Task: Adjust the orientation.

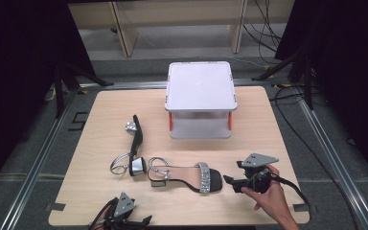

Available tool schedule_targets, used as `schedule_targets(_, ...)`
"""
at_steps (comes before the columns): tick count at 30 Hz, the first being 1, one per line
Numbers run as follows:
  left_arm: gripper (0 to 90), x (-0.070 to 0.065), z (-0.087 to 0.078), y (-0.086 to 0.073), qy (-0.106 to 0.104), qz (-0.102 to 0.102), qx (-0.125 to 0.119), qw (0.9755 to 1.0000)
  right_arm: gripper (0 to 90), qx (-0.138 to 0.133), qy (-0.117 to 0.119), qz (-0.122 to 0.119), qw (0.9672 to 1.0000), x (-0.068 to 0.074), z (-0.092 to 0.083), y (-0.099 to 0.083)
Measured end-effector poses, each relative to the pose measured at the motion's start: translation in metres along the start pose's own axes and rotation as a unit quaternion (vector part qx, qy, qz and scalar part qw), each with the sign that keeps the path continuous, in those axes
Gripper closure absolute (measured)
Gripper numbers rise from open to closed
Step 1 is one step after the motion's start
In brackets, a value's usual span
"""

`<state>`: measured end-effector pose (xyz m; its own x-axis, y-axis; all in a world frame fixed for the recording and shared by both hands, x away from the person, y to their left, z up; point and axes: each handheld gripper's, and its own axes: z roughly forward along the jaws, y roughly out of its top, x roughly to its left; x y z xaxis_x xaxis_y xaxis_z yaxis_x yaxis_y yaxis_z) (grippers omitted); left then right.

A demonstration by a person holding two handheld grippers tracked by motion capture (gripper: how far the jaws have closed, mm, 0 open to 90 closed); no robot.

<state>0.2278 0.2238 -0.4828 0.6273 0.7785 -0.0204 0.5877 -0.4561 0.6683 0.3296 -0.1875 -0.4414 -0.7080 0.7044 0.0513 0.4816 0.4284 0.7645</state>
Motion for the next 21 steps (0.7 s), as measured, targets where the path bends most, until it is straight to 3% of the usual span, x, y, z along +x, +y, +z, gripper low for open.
schedule_targets(1, 18.0, 0.0, 0.0, 0.0, 0.0, 0.0, 0.0, 1.0, 28.9, -0.001, -0.001, -0.001, 1.0, 0.0, 0.0, 0.0)
schedule_targets(2, 18.0, -0.001, 0.001, -0.001, -0.002, -0.001, -0.003, 1.0, 36.4, -0.011, 0.002, -0.006, 0.9999, 0.0, -0.002, 0.001)
schedule_targets(9, 18.0, -0.001, 0.001, -0.001, -0.001, -0.002, 0.003, 1.0, 36.5, -0.016, -0.011, -0.039, 0.9991, 0.016, -0.006, 0.011)
schedule_targets(10, 18.0, 0.0, 0.002, 0.0, 0.0, 0.0, 0.002, 1.0, 36.8, -0.018, -0.012, -0.056, 0.9982, 0.023, -0.003, 0.015)
schedule_targets(13, 18.1, 0.0, 0.003, -0.001, -0.001, -0.001, 0.002, 1.0, 36.4, -0.009, -0.002, -0.049, 0.9988, 0.028, 0.0, 0.016)
schedule_targets(17, 18.1, 0.0, 0.003, 0.0, 0.0, 0.0, 0.001, 1.0, 35.6, -0.001, -0.003, -0.066, 0.9978, 0.036, 0.007, 0.02)
schedule_targets(18, 18.1, 0.0, 0.002, 0.0, -0.001, -0.001, 0.001, 1.0, 35.6, -0.003, 0.013, -0.051, 0.9986, 0.037, 0.01, 0.02)
schedule_targets(21, 18.1, 0.0, 0.003, 0.0, 0.0, -0.001, 0.001, 1.0, 34.4, 0.001, 0.016, -0.048, 0.9987, 0.037, 0.015, 0.021)
